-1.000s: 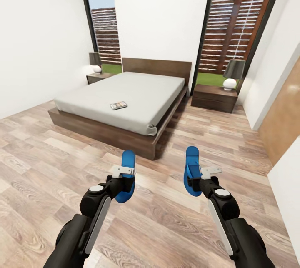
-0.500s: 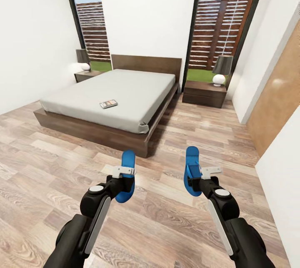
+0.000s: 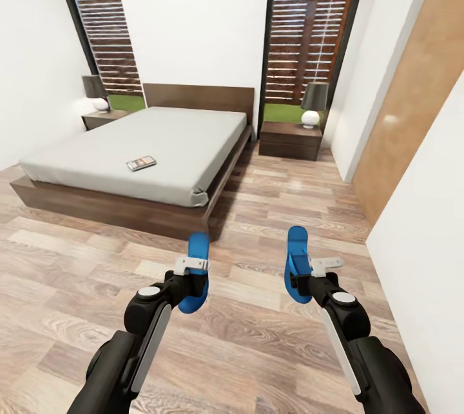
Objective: In the bedroom, move the book from the bed onto either nightstand, and place the two sandals side by side next to the bed.
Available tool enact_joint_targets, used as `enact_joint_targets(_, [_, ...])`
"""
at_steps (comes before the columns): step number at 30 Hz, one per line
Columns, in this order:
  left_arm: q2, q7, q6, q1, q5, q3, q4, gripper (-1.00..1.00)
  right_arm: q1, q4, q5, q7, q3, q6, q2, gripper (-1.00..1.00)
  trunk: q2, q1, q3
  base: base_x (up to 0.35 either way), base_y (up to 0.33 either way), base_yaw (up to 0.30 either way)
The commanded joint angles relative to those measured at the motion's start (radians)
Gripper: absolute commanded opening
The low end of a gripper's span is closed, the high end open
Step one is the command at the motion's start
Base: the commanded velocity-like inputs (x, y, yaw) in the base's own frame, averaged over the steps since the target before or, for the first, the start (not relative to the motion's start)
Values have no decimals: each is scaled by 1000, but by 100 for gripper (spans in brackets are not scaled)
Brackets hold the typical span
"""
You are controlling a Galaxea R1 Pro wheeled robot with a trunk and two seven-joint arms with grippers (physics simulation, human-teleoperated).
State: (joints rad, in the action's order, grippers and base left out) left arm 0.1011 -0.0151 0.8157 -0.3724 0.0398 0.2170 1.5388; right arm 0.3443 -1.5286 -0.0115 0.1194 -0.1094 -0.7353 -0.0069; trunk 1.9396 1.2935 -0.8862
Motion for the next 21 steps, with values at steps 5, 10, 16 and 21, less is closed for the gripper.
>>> enact_joint_targets(5, [0, -2, 5, 0, 4, -1, 1, -100, 1, -1, -1, 5, -3, -6, -1, -100, 0, 0, -1, 0, 0, -278])
enact_joint_targets(10, [0, -2, 5, 0, 4, -1, 1, -100, 1, -1, -1, 5, -3, -6, -1, -100, 0, 0, -1, 0, 0, -281])
enact_joint_targets(16, [0, -2, 5, 0, 4, -1, 1, -100, 1, -1, -1, 5, -3, -6, -1, -100, 0, 0, -4, 0, 0, -247])
enact_joint_targets(21, [0, -2, 5, 0, 3, -1, 1, -100, 1, -1, -2, 5, -4, -6, -1, -100, 0, 0, -10, 0, 0, -154])
